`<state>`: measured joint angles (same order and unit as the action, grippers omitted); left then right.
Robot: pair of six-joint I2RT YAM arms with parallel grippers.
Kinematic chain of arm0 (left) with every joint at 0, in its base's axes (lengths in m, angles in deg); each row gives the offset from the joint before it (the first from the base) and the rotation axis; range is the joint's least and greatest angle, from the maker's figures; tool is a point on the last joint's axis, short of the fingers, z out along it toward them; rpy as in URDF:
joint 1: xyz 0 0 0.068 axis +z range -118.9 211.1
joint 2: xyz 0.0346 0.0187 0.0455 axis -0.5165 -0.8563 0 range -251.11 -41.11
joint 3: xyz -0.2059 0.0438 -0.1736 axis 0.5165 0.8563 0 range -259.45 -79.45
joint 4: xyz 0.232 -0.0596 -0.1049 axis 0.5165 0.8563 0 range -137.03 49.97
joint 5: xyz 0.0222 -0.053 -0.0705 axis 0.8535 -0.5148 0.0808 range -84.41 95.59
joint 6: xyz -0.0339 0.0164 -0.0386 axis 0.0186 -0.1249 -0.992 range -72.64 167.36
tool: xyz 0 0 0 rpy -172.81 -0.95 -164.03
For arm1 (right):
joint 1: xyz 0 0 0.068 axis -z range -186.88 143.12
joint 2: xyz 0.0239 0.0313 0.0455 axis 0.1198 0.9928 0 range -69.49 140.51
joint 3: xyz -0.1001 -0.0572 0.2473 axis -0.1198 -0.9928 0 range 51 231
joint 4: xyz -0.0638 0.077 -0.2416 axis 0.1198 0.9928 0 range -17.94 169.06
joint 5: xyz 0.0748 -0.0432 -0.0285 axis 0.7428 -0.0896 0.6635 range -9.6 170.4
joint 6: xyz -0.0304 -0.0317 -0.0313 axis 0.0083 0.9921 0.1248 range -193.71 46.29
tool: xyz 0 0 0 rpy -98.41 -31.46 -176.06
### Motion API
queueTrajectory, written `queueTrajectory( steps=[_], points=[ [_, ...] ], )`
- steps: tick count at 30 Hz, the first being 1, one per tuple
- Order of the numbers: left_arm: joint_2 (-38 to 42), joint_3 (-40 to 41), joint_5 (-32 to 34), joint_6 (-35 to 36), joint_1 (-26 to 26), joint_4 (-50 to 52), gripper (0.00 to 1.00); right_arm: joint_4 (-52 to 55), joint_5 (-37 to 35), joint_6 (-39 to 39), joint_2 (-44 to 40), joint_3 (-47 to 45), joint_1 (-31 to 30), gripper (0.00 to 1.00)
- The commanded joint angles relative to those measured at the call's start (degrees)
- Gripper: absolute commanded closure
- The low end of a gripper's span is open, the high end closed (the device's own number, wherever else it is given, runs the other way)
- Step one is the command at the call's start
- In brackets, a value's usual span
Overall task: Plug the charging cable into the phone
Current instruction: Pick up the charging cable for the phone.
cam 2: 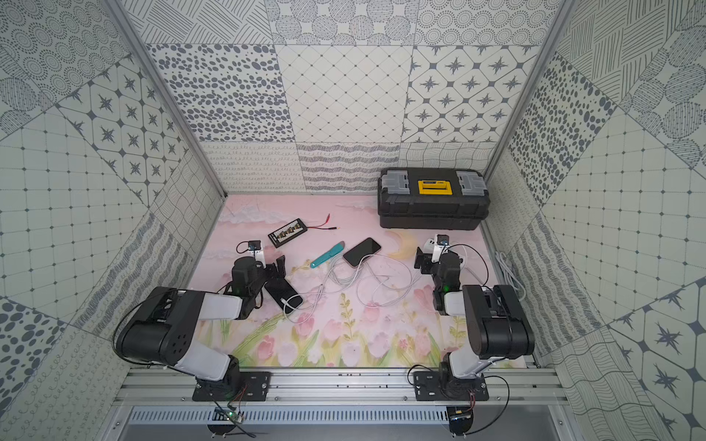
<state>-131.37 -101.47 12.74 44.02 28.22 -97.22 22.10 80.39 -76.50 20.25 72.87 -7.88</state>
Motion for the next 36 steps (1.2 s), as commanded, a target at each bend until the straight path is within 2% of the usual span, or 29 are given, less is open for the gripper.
queueTrajectory(
  steps=[1, 19, 20, 23, 24, 26, 29, 30, 31, 33, 36],
  points=[
    [-0.3, -0.5, -0.4, 0.3, 0.0, -1.3, 0.01, -1.9, 0.2, 0.1, 0.2, 0.7, -0.2, 0.03],
    [-0.3, -0.6, -0.6, 0.2, 0.2, -1.1, 0.01, -1.9, 0.4, 0.0, 0.2, 0.7, -0.1, 0.03],
    [0.2, -0.5, 0.5, 0.3, -0.3, -1.4, 0.01, -1.9, 0.4, -0.1, 0.3, 0.7, 0.0, 0.03],
    [8.7, -1.0, 14.9, 0.1, -4.3, 5.7, 0.01, -1.9, 0.0, -0.1, 0.2, 0.7, -0.1, 0.03],
    [12.9, -2.4, 18.1, -1.0, -5.1, 10.7, 0.01, -2.4, -1.2, -0.4, -0.7, 0.4, -0.1, 0.03],
    [20.0, -5.9, 23.6, -8.7, -5.3, 24.4, 0.01, 2.2, -4.7, -1.1, -5.4, 1.1, -0.4, 0.03],
    [26.9, -6.6, 27.6, -26.4, -5.3, 37.8, 0.01, 16.0, -10.9, -3.1, -15.7, 4.9, -2.0, 0.03],
    [29.0, -6.2, 27.2, -34.1, -4.8, 41.4, 0.01, 21.5, -11.1, -6.3, -18.4, 6.5, -2.1, 0.03],
    [30.6, -5.7, 22.9, -38.6, -3.5, 43.4, 0.01, 26.2, -10.4, -10.2, -21.0, 8.3, -2.2, 0.03],
    [34.5, -5.0, 9.1, -41.2, -1.0, 45.1, 0.02, 35.0, -5.7, -15.9, -24.4, 13.5, -3.0, 0.03],
    [38.3, -7.5, -2.7, -43.3, -0.8, 54.9, 0.09, 47.2, 1.1, -16.5, -24.4, 22.4, -8.5, 0.03]
  ],
)
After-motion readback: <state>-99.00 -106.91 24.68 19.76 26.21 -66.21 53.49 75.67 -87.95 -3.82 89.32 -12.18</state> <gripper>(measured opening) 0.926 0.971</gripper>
